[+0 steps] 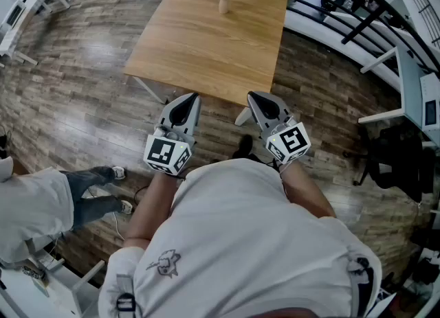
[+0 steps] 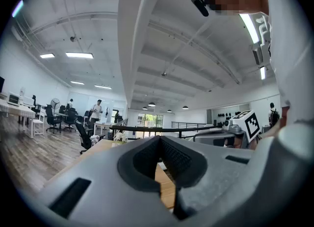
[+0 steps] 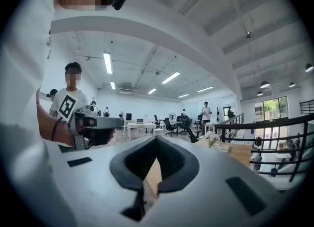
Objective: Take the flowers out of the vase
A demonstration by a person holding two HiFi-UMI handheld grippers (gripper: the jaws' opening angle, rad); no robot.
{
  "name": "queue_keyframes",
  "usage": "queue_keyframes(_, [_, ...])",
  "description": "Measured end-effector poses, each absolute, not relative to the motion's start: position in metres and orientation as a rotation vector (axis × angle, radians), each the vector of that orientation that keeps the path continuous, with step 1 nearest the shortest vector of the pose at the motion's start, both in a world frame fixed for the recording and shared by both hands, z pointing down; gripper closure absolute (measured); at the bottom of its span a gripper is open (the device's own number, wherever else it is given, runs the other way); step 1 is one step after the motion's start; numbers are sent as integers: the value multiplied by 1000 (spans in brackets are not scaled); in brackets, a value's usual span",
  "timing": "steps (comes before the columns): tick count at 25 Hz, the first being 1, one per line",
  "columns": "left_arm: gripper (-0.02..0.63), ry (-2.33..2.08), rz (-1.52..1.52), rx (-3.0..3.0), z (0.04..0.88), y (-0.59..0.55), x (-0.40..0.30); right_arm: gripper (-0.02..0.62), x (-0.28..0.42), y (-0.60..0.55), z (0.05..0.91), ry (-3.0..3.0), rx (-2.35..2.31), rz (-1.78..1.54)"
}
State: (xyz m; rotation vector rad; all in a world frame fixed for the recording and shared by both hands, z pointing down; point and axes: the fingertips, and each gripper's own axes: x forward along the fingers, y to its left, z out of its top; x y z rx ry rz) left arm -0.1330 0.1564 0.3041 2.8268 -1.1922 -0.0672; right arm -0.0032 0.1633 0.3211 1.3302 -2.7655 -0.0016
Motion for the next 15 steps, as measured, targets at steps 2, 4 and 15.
queue_keyframes(2, [601, -1192, -69, 2826, 304, 157, -133, 592, -3, 164, 321, -2765, 1328, -1])
queue_keyframes(4, [601, -1192, -70, 2826, 304, 156, -135, 592, -5, 163, 322, -2765, 1326, 1])
queue_keyframes(15, [601, -1197, -56, 2812, 311, 149, -143, 592, -12, 158, 331, -2753, 1289, 19])
